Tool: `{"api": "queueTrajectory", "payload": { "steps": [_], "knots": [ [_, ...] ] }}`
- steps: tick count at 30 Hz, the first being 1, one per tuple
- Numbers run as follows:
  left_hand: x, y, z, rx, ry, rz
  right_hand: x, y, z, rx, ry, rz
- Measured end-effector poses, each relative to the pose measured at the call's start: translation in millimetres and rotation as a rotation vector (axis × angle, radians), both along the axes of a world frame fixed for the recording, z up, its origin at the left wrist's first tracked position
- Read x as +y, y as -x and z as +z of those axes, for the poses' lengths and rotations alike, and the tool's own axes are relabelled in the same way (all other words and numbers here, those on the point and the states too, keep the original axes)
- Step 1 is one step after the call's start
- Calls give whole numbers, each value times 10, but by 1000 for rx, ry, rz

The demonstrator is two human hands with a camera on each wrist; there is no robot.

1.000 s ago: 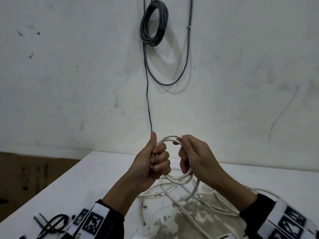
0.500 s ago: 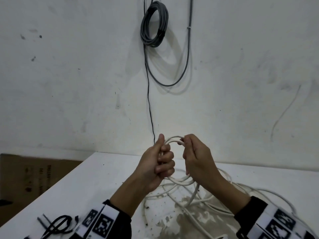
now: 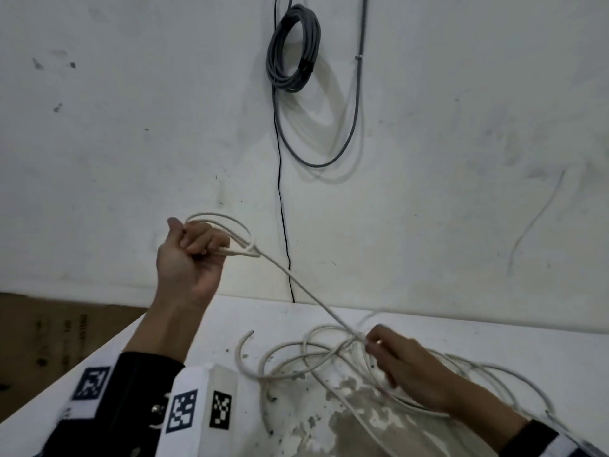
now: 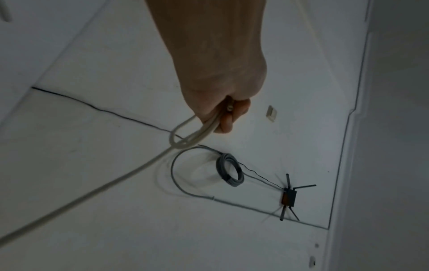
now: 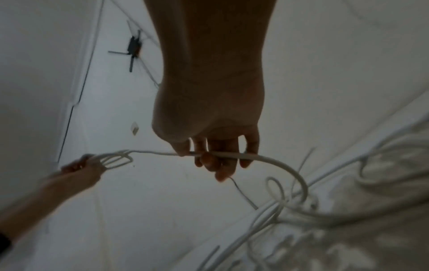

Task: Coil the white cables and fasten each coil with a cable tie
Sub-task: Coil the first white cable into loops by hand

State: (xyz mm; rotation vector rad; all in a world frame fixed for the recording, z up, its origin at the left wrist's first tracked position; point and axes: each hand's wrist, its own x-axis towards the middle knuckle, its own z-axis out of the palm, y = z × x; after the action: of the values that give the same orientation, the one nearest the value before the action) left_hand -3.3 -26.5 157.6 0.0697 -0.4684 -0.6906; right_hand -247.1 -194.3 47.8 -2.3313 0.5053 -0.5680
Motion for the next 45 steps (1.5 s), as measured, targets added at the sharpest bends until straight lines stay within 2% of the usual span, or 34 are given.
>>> {"api": "queueTrajectory", "payload": {
  "steps": [2, 4, 6, 9, 11, 14, 17, 19, 22, 26, 28, 31, 33, 35, 37, 40, 44, 45],
  "knots": [
    [26, 55, 21, -105, -79, 60, -91, -4, 7, -62, 310, -129],
    [28, 167, -8, -215, -148, 64, -103, -71, 93, -150, 506, -198],
    [9, 270, -36, -298, -214, 74, -72, -154, 188, -217, 666, -157],
    [-74, 393, -66, -432, -319, 171, 85, -256, 323, -255, 935, -2],
    [-131, 477, -103, -668, -457, 342, 186, -320, 406, -258, 1033, 76],
    [-191, 583, -253, -1248, -668, 645, 236, -375, 578, -306, 1085, 114],
    [-215, 646, -395, -1741, -848, 813, 223, -381, 710, -320, 1163, 132],
    [-238, 650, -470, -1931, -956, 941, 209, -373, 732, -300, 1223, 138],
    [-269, 618, -546, -2034, -1053, 1034, 148, -346, 709, -308, 1230, 137],
    [-261, 628, -559, -1978, -975, 918, 62, -318, 714, -342, 1184, 124],
    [-240, 646, -533, -1876, -934, 764, 57, -317, 754, -363, 1143, 107],
    [-198, 663, -452, -1778, -925, 407, 18, -296, 824, -403, 1060, 56],
    [-161, 608, -366, -1821, -968, 342, -50, -267, 800, -376, 1071, 30],
    [-109, 505, -273, -1755, -1003, 265, -123, -235, 715, -362, 1085, 19],
    [-30, 386, -203, -1520, -948, 38, -193, -206, 608, -368, 1084, 31],
    [58, 232, -155, -1036, -733, -260, -222, -209, 464, -372, 1050, 8],
    [0, 60, -182, -639, -188, -732, -145, -353, 241, -364, 844, -65],
    [-18, 27, -179, -561, -86, -732, -117, -396, 169, -386, 767, -89]
  ]
}}
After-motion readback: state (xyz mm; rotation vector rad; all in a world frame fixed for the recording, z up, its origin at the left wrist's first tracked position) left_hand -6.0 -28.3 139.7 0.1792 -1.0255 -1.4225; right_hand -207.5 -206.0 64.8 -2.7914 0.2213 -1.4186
